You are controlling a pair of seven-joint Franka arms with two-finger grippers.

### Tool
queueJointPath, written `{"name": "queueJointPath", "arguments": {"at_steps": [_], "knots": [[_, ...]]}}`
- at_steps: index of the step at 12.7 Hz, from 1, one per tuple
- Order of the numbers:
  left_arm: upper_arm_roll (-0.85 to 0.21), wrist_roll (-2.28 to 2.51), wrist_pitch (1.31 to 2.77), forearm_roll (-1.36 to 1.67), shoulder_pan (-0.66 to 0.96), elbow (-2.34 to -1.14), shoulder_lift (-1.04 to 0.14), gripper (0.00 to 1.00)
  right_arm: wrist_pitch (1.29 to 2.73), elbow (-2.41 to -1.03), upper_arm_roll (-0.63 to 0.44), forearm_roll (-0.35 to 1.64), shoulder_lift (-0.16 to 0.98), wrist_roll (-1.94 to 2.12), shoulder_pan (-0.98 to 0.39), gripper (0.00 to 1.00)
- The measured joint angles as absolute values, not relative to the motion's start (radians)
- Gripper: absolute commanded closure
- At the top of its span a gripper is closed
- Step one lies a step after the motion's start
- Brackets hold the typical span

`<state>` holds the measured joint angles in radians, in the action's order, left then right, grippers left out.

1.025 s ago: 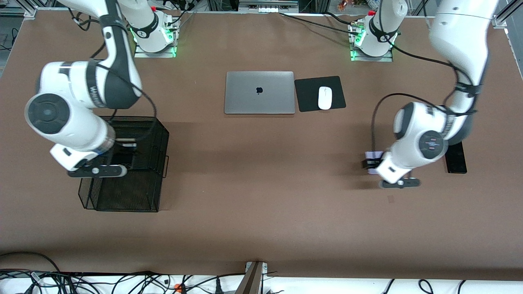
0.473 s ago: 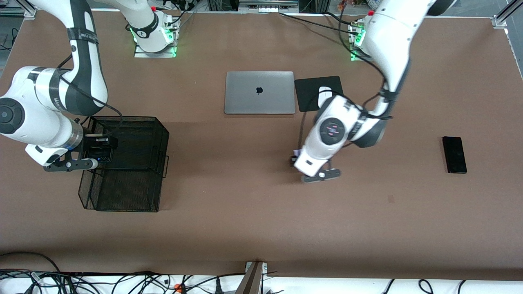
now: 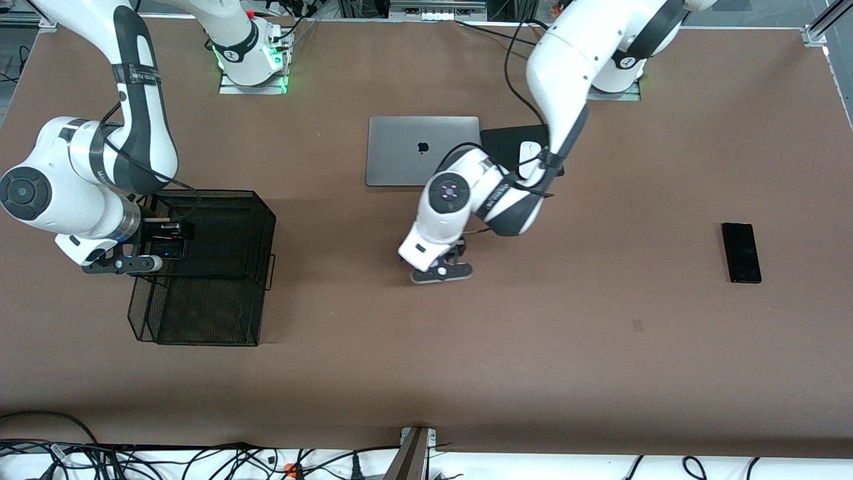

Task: Place phones with both arms
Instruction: 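Drop the flip phone in the basket while the left gripper sets down the white phone, then grasp the white phone with the right gripper while the left gripper reaches the tall phone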

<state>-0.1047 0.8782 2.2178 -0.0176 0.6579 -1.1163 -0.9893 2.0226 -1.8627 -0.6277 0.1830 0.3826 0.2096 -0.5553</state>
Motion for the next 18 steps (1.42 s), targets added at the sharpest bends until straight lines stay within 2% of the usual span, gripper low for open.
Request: {"name": "queueJointPath", "arguments": {"at_steps": [1, 3, 6, 7, 8, 10, 14, 18], "knots": [[-0.09, 0.895, 2.218, -0.018, 0.685, -1.076, -1.022, 1.0, 2.023, -1.864, -0.628, 0.185, 0.384, 0.21, -0.555, 0.22], [-0.051, 0.945, 2.24, -0.018, 0.738, -1.03, -1.077, 1.0, 2.023, -1.866, -0.627, 0.185, 0.385, 0.21, -0.555, 0.01], [-0.029, 1.006, 2.273, -0.018, 0.767, -1.004, -1.124, 1.0, 2.024, -1.864, -0.628, 0.185, 0.383, 0.21, -0.55, 0.0], [-0.026, 1.025, 2.273, -0.018, 0.769, -1.0, -1.124, 0.42, 2.024, -1.86, -0.628, 0.185, 0.381, 0.21, -0.55, 0.0], [-0.025, 1.041, 2.276, -0.018, 0.771, -0.998, -1.124, 0.0, 2.025, -1.85, -0.627, 0.185, 0.38, 0.21, -0.551, 0.0], [-0.023, 1.054, 2.285, -0.018, 0.772, -0.997, -1.124, 0.0, 2.018, -1.8, -0.619, 0.19, 0.378, 0.209, -0.554, 0.0], [-0.007, 1.079, 2.273, -0.018, 0.77, -0.982, -1.124, 0.0, 1.912, -1.67, -0.607, 0.266, 0.377, 0.162, -0.597, 0.01], [-0.002, 1.039, 2.096, -0.008, 0.678, -0.933, -1.062, 0.0, 1.896, -1.626, -0.598, 0.299, 0.388, 0.112, -0.695, 0.01]]}}
